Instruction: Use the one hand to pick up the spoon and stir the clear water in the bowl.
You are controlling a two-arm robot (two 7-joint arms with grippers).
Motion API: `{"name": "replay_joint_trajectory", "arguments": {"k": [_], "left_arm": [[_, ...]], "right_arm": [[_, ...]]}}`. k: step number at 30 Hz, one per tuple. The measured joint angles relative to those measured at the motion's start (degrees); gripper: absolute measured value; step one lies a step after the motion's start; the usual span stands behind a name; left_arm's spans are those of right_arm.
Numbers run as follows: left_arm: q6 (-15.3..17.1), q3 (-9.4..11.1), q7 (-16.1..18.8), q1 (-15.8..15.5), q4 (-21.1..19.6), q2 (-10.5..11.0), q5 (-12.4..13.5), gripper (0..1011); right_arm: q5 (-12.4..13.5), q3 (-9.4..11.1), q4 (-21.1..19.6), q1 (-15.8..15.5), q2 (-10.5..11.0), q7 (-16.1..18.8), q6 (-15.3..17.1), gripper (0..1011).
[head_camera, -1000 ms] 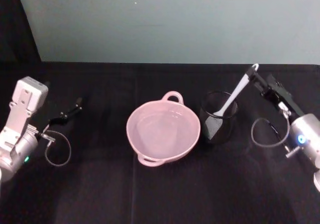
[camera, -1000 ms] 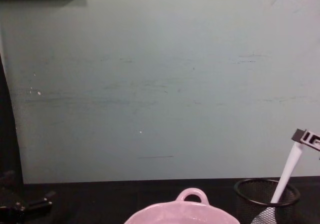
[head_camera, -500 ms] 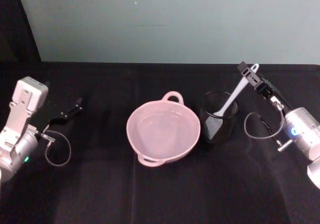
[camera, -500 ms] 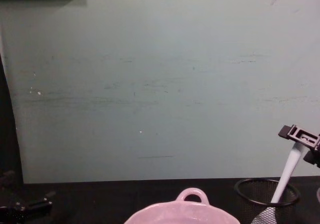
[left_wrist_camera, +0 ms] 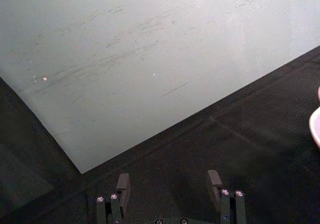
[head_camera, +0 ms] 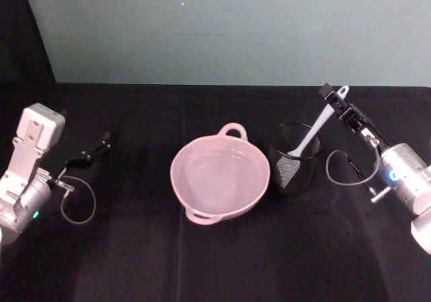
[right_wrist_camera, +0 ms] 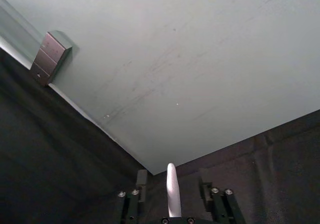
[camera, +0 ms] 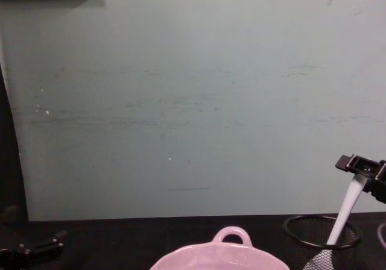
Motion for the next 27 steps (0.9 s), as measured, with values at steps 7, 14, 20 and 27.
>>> {"name": "replay_joint_trajectory", "arguments": {"k": [7, 14, 20, 27], "left_arm": [[0.0, 0.0, 0.0, 0.0, 0.0, 0.0, 0.0, 1011], [0.0, 0.0, 0.0, 0.0, 0.0, 0.0, 0.0, 1011], [0.0, 0.0, 0.0, 0.0, 0.0, 0.0, 0.0, 1011], [0.0, 0.0, 0.0, 0.0, 0.0, 0.0, 0.0, 1011]], "right_arm": [[0.6, -0.5, 0.0, 0.0, 0.5, -0.4, -0.2, 437], [0.9, -0.7, -0.8, -0.3, 1.2, -0.9, -0.4, 235], [0.6, -1.0, -2.3, -0.6, 2.1, -1.1, -0.8, 109], [-3.1, -2.0, -5.6, -0.9, 4.1, -2.2, -1.7, 109]]}}
